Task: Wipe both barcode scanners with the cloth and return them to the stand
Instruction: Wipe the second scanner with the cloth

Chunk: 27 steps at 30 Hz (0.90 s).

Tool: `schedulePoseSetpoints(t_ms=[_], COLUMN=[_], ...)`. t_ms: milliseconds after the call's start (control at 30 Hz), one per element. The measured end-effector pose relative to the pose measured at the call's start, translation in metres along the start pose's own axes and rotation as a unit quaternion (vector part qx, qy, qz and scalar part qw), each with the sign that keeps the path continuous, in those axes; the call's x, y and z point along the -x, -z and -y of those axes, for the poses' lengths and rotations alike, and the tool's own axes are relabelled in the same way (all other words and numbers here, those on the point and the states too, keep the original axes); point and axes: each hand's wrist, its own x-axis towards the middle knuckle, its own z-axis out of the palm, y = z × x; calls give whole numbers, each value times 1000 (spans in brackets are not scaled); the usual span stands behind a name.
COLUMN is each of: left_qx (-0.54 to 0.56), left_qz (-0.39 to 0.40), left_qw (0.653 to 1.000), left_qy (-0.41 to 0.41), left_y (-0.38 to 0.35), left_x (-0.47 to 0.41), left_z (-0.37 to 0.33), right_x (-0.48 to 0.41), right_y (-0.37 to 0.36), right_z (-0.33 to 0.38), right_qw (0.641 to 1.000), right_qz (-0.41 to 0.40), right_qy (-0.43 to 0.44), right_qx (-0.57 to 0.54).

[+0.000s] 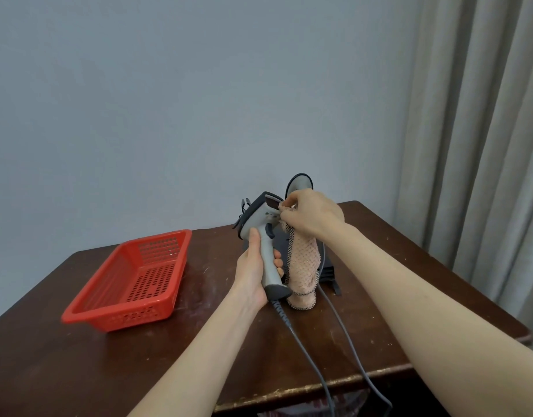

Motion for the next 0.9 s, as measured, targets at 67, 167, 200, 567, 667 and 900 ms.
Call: schedulePoseSetpoints(t_ms=[67, 167, 200, 567, 667, 900], left_qx=[-5, -6, -4, 11, 15, 10], left_qz=[-3, -5, -3, 8, 15, 9], left_qw=[1000, 1000, 1000, 1000, 1000, 1000], left_qy=[0, 6, 9, 21, 23, 19], left_y=[0, 3, 3, 3, 1, -2], left_x=[1, 1, 1, 4, 5, 7], left_z=[0, 1, 1, -1, -3, -2], right_x=[-2, -3, -1, 1, 3, 3], right_y=[1, 3, 3, 0, -3, -4], right_z=[-3, -6, -4, -9, -7, -1], right_qw=[999, 990, 979, 999, 997, 993], right_qz=[13, 39, 54, -23, -58, -33], right_qy=[2, 17, 26, 20, 32, 73], right_qx=[-39, -137, -194, -9, -42, -84])
